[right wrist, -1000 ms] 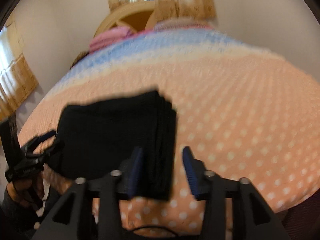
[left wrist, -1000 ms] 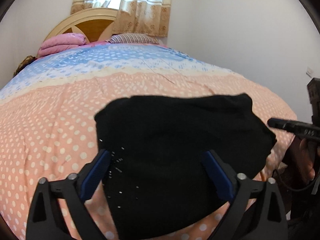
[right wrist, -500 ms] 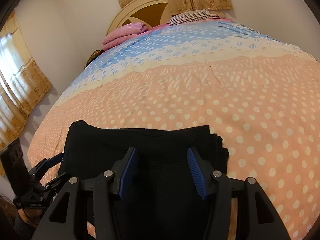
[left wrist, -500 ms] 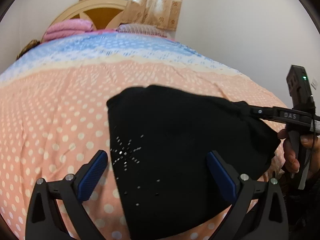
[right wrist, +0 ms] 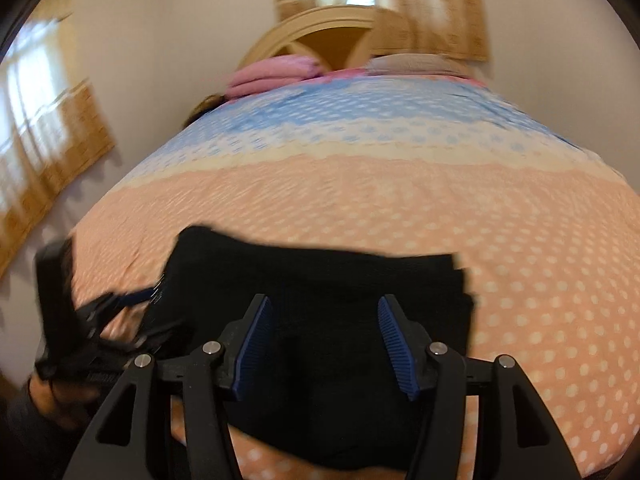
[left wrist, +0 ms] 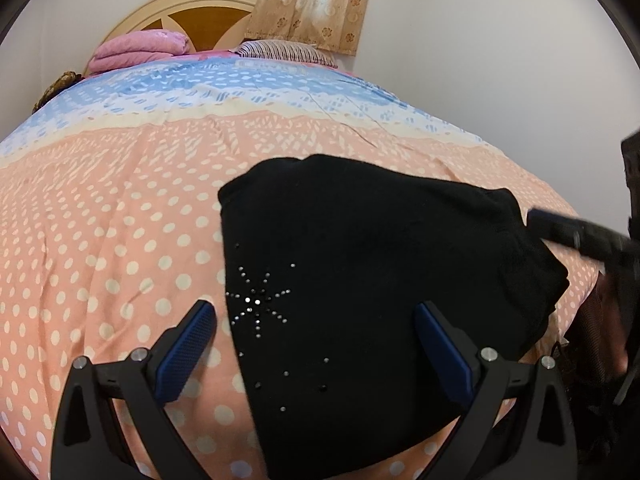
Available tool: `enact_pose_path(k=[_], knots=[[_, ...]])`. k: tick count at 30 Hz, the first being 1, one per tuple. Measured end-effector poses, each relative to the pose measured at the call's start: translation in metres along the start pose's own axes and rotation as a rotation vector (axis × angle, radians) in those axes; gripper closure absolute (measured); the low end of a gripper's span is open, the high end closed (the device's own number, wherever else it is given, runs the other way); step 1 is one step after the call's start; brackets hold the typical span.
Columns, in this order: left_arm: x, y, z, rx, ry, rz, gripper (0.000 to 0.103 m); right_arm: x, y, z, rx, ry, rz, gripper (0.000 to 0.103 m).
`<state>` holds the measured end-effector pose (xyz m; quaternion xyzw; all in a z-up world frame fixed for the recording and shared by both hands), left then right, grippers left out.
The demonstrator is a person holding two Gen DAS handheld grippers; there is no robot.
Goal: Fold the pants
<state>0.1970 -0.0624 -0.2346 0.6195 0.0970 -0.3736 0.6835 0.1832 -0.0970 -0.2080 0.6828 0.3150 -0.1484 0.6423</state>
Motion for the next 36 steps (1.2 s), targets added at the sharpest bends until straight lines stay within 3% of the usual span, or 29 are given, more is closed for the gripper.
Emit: enact_pose_path(k=[4,6,8,12,17,21,25,26,29,36], knots=[[-0.003,0.001,-0.004,0.006,0.003,0.000,0.002,0.025,-0.041,-0.003,-0.062,-0.012,-0.161,0.044],[-0.006,0.000,-0.006,0.018,0.006,0.001,0.002,0.023,-0.042,-0.003,-0.105,-0.011,-0.160,0.044],[-0.008,-0.004,-0.009,0.024,0.008,-0.004,0.001,0.016,-0.031,-0.006,-0.097,0.019,-0.169,0.044],[-0.014,-0.016,-0.010,0.023,-0.012,-0.012,0.001,0.012,0.011,-0.028,-0.113,0.080,-0.106,0.044],[-0.020,-0.026,-0.006,0.065,-0.008,-0.010,0.000,0.048,0.062,-0.074,-0.090,0.232,-0.089,0.044],[-0.019,-0.026,-0.005,0.080,-0.006,-0.003,0.000,0.104,0.078,-0.096,-0.118,0.231,-0.162,0.045],[-0.020,-0.027,-0.006,0.090,-0.013,0.008,0.000,0.152,0.062,-0.109,-0.084,0.302,-0.363,0.045],[-0.020,-0.027,-0.006,0.091,-0.013,0.011,0.000,0.159,0.056,-0.113,-0.087,0.316,-0.410,0.055],[-0.023,-0.034,-0.002,0.100,-0.011,0.016,0.000,0.161,0.053,-0.117,-0.111,0.311,-0.410,0.084],[-0.023,-0.039,0.005,0.099,0.000,0.031,0.000,0.178,0.044,-0.102,-0.050,0.228,-0.368,0.090]])
Point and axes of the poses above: each gripper's, at about its wrist camera, not at the fingertips, and x roughly the way its jaws point, z to its right, y to its top, the point moved 8 cm from there along x, roughly the way its jaws point, and after that the axes turned 7 degrees about z, right-handed, at the moved point
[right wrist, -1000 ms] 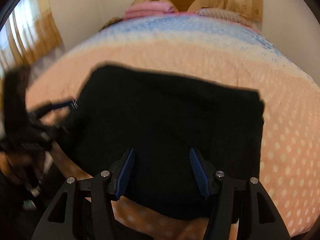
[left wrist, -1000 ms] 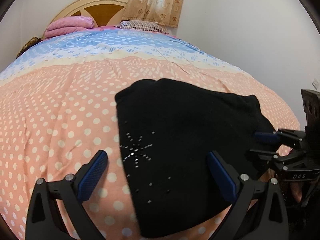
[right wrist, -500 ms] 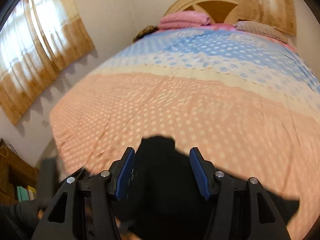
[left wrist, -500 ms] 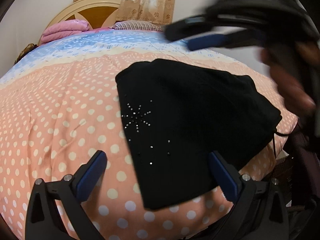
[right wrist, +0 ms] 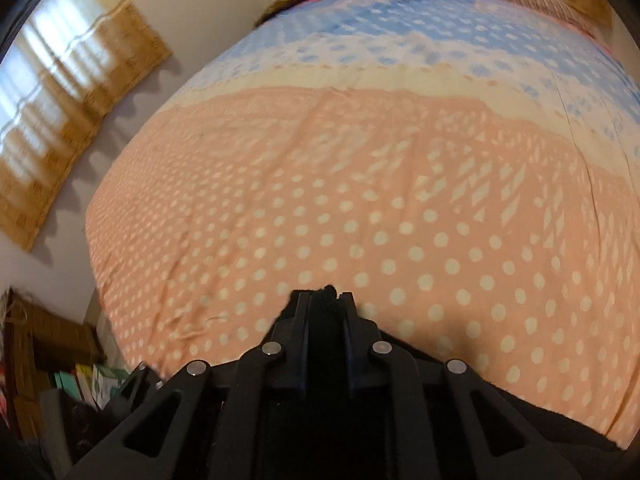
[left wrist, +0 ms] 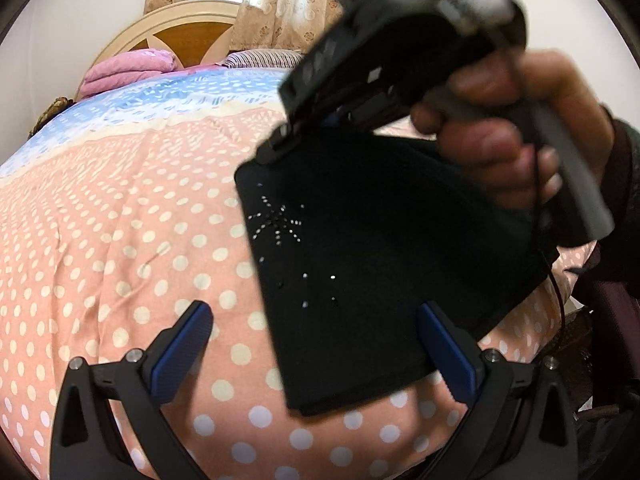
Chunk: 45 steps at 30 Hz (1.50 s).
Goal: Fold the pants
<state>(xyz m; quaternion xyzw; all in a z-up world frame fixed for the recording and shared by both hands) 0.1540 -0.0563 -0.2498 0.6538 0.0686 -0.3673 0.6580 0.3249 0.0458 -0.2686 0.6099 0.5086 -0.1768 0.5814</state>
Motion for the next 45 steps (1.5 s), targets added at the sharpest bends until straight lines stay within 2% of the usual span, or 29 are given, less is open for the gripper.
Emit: enact_pose_path(k=[1,3,4,5,7,9,12,15,20,22,25,27,30,32,35,37,40,42,45], knots=[[0.000,-0.001,0.001,0.000,0.001,-0.002,0.000,0.003,-0.001,0.004,0.001,-0.009,0.004,0.090],[-0.003,-0.002,0.001,0.000,0.002,-0.004,0.000,0.000,0.000,0.008,0.031,0.026,0.023,0.089],[-0.005,-0.002,0.002,-0.002,0.000,-0.004,0.000,-0.005,0.001,0.009,0.043,0.049,0.036,0.085],[-0.006,-0.001,0.003,-0.003,-0.001,-0.006,0.000,-0.016,0.002,0.010,0.059,0.069,0.057,0.068],[-0.008,0.001,0.003,-0.014,-0.002,-0.014,0.000,-0.041,0.001,0.017,0.071,0.055,0.113,0.049],[-0.012,0.006,0.000,-0.029,0.014,-0.006,0.000,-0.065,-0.004,0.020,0.077,0.055,0.163,0.048],[-0.023,0.019,-0.004,-0.034,0.050,0.049,0.000,-0.108,-0.027,0.030,0.086,0.050,0.231,0.048],[-0.031,0.033,-0.006,-0.041,0.064,0.096,0.000,-0.132,-0.066,0.036,0.082,0.041,0.254,0.047],[-0.008,0.026,-0.006,-0.052,0.084,0.010,0.000,-0.133,-0.137,0.059,0.129,-0.010,0.192,0.046],[0.000,0.017,-0.003,-0.068,0.059,-0.025,0.000,-0.134,-0.148,0.062,0.104,-0.013,0.218,0.046],[-0.004,0.020,-0.002,-0.058,0.075,-0.019,0.000,-0.146,-0.149,0.059,0.085,-0.002,0.246,0.046],[-0.011,0.029,-0.002,-0.026,0.109,0.004,0.000,-0.165,-0.142,0.062,0.098,0.016,0.319,0.046],[-0.018,0.051,-0.004,-0.021,0.109,0.056,0.000,-0.187,-0.133,0.083,0.122,-0.059,0.407,0.046],[-0.015,0.064,0.002,-0.009,0.090,0.072,0.000,-0.195,-0.130,0.098,0.171,-0.061,0.438,0.046],[0.000,0.073,0.020,0.046,0.067,0.055,0.000,-0.186,-0.132,0.113,0.242,-0.026,0.411,0.047],[0.015,0.074,0.035,0.106,0.068,0.034,0.000,-0.177,-0.133,0.117,0.251,-0.036,0.402,0.047],[0.038,0.067,0.044,0.164,0.077,-0.047,0.000,-0.172,-0.134,0.120,0.250,-0.045,0.399,0.050],[0.039,0.056,0.044,0.176,0.093,-0.077,0.000,-0.171,-0.134,0.123,0.247,-0.036,0.394,0.052],[0.040,0.054,0.044,0.161,0.092,-0.078,0.000,-0.175,-0.142,0.128,0.265,-0.001,0.408,0.054]])
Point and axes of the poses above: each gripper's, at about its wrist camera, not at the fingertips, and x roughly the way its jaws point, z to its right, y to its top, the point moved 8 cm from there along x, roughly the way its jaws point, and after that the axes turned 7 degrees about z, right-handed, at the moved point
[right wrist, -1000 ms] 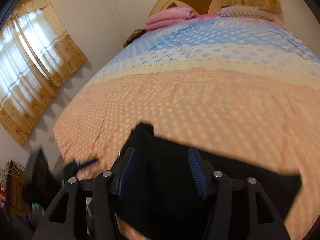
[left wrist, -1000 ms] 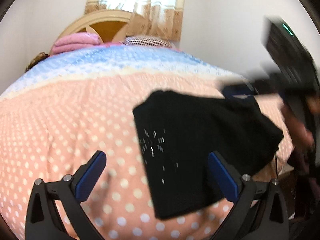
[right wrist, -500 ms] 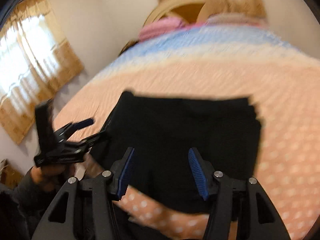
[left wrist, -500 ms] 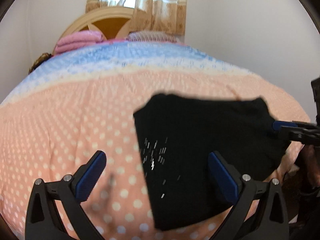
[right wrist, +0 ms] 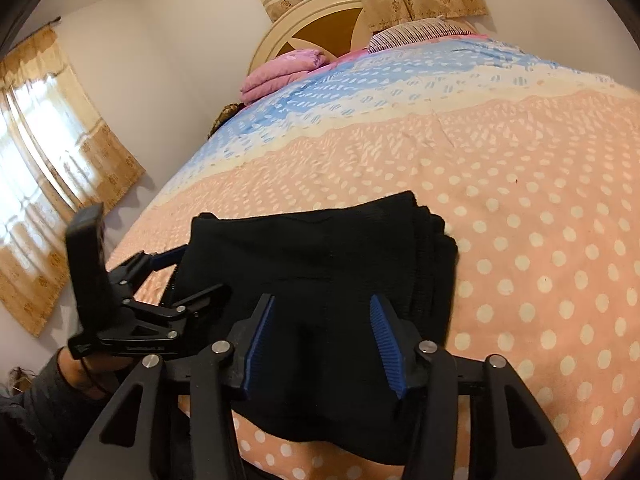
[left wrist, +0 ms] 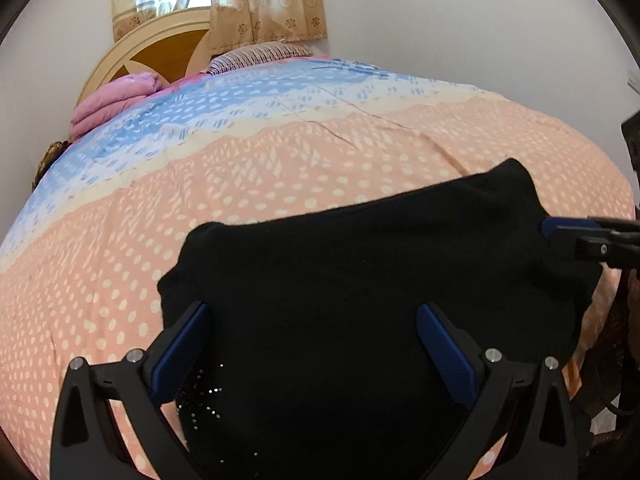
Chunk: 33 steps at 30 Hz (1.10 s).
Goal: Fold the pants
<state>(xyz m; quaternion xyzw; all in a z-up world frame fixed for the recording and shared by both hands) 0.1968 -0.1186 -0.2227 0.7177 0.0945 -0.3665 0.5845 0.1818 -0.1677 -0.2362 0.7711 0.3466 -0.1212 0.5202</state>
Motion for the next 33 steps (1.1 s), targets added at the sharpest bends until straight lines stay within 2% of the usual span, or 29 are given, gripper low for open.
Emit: enact_pose_path(k=[10,18,20,27,33], knots=[[-0.006,-0.001,0.000,-0.012,0.011,-0.028,0.000,0.001,-0.006,-0.003,-0.067,-0.016,0.009,0.054],[-0.016,-0.006,-0.013,-0.037,0.023,-0.019,0.000,-0.010,-0.002,-0.003,-0.039,0.019,0.046,0.052],[-0.021,-0.007,-0.021,-0.048,0.037,-0.001,0.000,-0.016,0.002,-0.003,-0.046,0.011,0.069,0.048],[-0.030,-0.014,-0.060,-0.153,0.071,0.034,0.000,-0.018,0.000,-0.002,-0.055,-0.001,0.059,0.047],[-0.032,-0.020,-0.090,-0.221,0.098,0.063,0.000,-0.036,0.011,0.008,-0.024,-0.055,0.098,0.046]])
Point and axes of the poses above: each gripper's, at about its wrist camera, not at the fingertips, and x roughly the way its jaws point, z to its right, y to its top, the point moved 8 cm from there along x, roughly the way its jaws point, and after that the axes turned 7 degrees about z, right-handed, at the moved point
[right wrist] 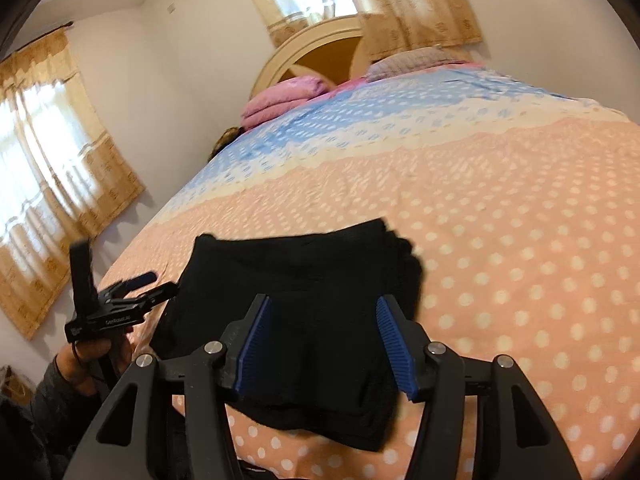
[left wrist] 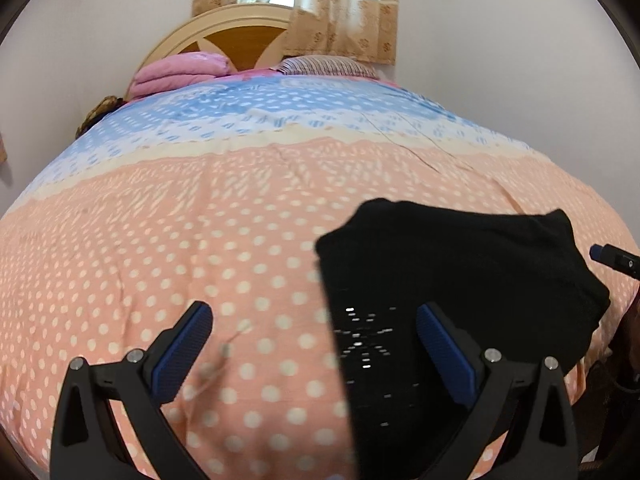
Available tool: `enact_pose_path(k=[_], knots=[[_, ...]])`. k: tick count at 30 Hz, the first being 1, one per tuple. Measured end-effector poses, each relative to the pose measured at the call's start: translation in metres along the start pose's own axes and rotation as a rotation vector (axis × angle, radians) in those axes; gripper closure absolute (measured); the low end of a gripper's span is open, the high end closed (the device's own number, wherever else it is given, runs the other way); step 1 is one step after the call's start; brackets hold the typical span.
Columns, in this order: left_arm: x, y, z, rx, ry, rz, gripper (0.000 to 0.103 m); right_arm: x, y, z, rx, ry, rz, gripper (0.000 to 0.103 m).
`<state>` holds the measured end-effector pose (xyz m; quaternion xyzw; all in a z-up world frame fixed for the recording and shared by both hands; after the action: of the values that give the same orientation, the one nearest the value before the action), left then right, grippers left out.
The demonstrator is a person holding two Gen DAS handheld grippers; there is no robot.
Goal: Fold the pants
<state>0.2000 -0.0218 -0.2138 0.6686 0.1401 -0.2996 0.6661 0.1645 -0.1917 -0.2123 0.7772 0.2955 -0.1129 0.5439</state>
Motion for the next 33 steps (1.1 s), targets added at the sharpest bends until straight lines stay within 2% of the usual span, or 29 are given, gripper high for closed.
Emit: enact_pose_path(k=[5,6,7,8,19,23,30,33], knots=[[0.011,-0.006,-0.003,-0.038,-0.026,-0.026,0.000,0.014,-0.010,0.017,0.073,-0.026,-0.048,0.044],[0.012,-0.007,-0.002,-0.043,-0.031,-0.028,0.000,0.016,-0.011,0.018,0.080,-0.027,-0.056,0.040],[0.014,-0.008,0.000,-0.044,-0.033,-0.029,0.000,0.019,-0.013,0.020,0.088,-0.029,-0.066,0.032],[0.016,-0.008,0.001,-0.046,-0.034,-0.031,0.000,0.020,-0.014,0.022,0.093,-0.035,-0.071,0.029],[0.032,-0.012,0.006,-0.119,-0.103,-0.060,0.000,0.033,-0.021,0.034,0.161,-0.026,-0.061,0.029],[0.031,-0.009,0.007,-0.121,-0.108,-0.054,0.000,0.032,-0.021,0.033,0.160,-0.020,-0.053,0.029],[0.013,0.004,0.006,-0.153,-0.139,0.017,0.000,0.030,-0.018,0.035,0.195,0.001,-0.034,0.030],[0.020,0.000,0.012,-0.133,-0.153,-0.013,0.000,0.030,-0.019,0.034,0.187,-0.011,-0.027,0.030]])
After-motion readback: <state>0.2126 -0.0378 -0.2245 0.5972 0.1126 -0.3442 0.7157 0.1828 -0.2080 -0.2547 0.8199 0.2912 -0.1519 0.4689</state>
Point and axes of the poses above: each gripper's, at about its wrist camera, not at the fingertips, and x roughly the way its jaws point, z to its right, y to its top, the point moved 8 cm from there along x, roughly the way its jaws point, and after that the axes turned 7 degrees about z, right-handed, at the moved point
